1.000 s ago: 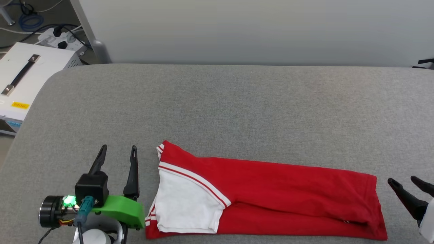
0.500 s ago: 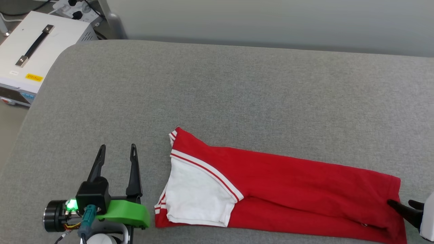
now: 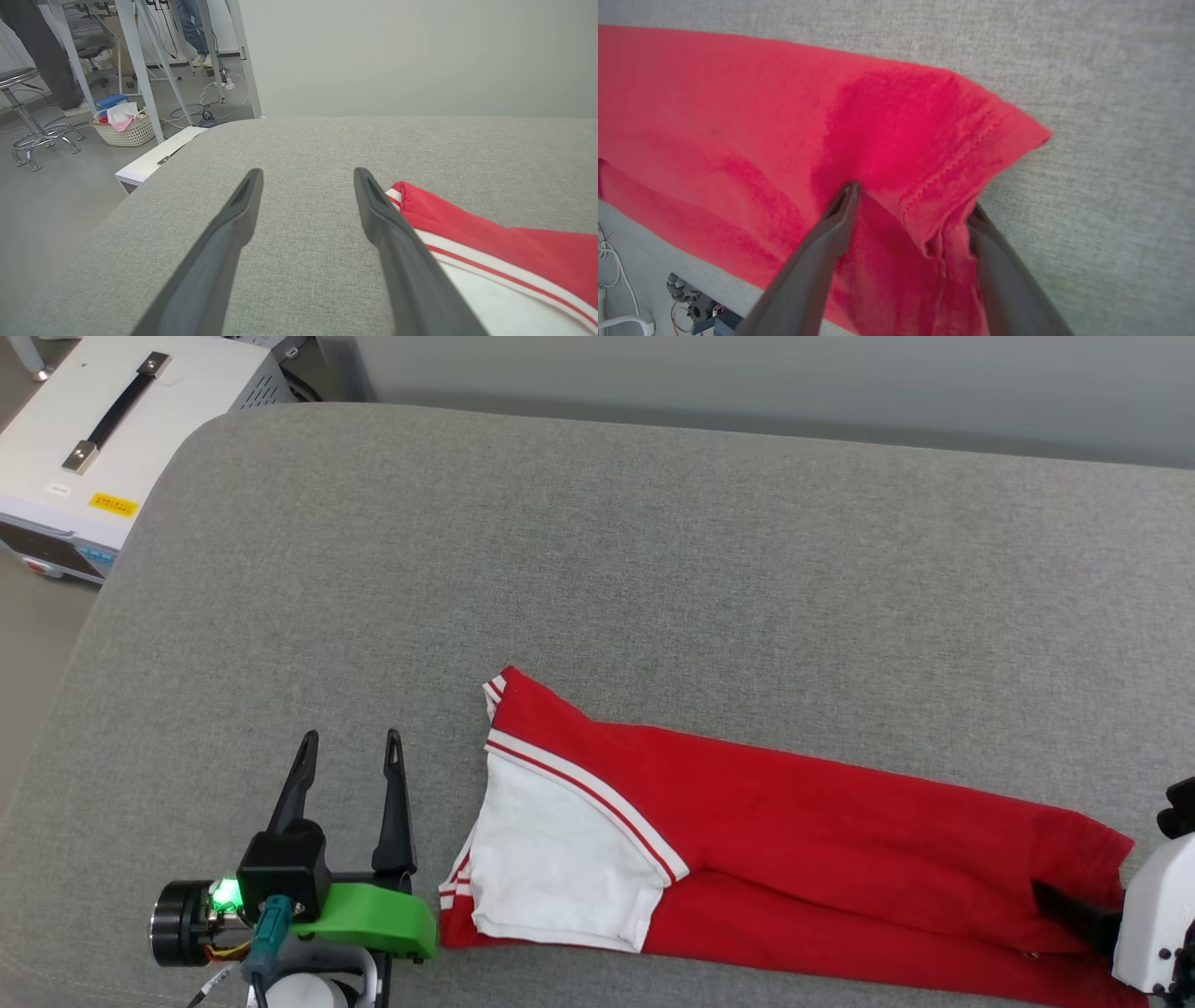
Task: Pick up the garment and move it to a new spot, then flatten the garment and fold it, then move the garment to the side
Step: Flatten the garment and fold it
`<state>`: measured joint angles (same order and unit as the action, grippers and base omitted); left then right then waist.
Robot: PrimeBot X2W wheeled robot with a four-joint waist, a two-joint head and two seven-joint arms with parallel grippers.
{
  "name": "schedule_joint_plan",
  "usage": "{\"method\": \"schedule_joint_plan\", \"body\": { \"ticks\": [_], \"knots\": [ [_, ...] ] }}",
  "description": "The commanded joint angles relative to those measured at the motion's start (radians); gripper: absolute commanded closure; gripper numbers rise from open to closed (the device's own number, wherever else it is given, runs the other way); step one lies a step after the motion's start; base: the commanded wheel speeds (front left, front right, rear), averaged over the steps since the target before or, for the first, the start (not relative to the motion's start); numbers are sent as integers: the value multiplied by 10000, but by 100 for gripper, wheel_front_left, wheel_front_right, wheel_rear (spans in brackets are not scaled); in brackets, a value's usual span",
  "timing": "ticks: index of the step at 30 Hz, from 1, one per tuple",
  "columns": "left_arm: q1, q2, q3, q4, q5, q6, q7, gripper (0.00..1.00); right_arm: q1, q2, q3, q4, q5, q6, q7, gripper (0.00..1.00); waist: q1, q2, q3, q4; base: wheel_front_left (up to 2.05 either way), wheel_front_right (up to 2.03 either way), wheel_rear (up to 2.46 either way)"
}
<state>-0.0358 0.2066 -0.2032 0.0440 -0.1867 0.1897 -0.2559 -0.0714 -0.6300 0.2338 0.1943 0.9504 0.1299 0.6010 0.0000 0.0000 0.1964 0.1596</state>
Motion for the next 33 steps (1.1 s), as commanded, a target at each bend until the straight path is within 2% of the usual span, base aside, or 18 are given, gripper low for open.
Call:
{"method": "schedule_joint_plan", "body": {
  "ticks": [1, 3, 4, 5, 6, 16, 26, 29, 33],
  "knots": [
    [101, -134, 104, 51, 169, -110, -58, 0, 36, 328, 406, 94, 98, 8, 35, 0, 0, 0, -11, -30, 0, 0, 0],
    [95, -282, 239, 106, 313, -249, -58, 0, -3, 240, 572, 147, 42, 8, -37, 0, 0, 0, -22, -63, 0, 0, 0],
    [95, -335, 291, 122, 370, -300, -58, 0, -15, 186, 620, 182, -4, 8, -98, 54, 0, 0, -31, -74, 0, 0, 0],
    [97, -398, 361, 122, 441, -360, -58, 0, -27, 119, 669, 225, -47, 8, -193, 91, 0, 0, -47, -89, 0, 0, 0],
    [113, -444, 422, 127, 493, -398, -58, 0, -38, 75, 706, 258, -61, 8, -268, 100, 0, 0, -76, -115, 0, 0, 0],
    [425, -820, 956, 49, 947, -887, -59, 0, -132, -562, 514, 707, 62, 8, -1177, 100, 0, 0, -449, -362, 0, 0, 0],
    [614, -1044, 1191, 27, 1255, -1221, -59, 0, -27, -1511, -203, 2106, -209, 8, -1679, 100, 0, 0, -791, -524, 0, 0, 0],
    [678, -1084, 1246, 34, 1333, -1269, -59, 0, -73, -1542, -305, 2457, -265, 8, -1734, 100, 0, 0, -886, -560, 0, 0, 0],
    [797, -1124, 1294, 67, 1408, -1325, -59, 0, -44, -1536, -315, 2317, -115, 8, -1769, 100, 0, 0, -1027, -617, 0, 0, 0]
  ]
}}
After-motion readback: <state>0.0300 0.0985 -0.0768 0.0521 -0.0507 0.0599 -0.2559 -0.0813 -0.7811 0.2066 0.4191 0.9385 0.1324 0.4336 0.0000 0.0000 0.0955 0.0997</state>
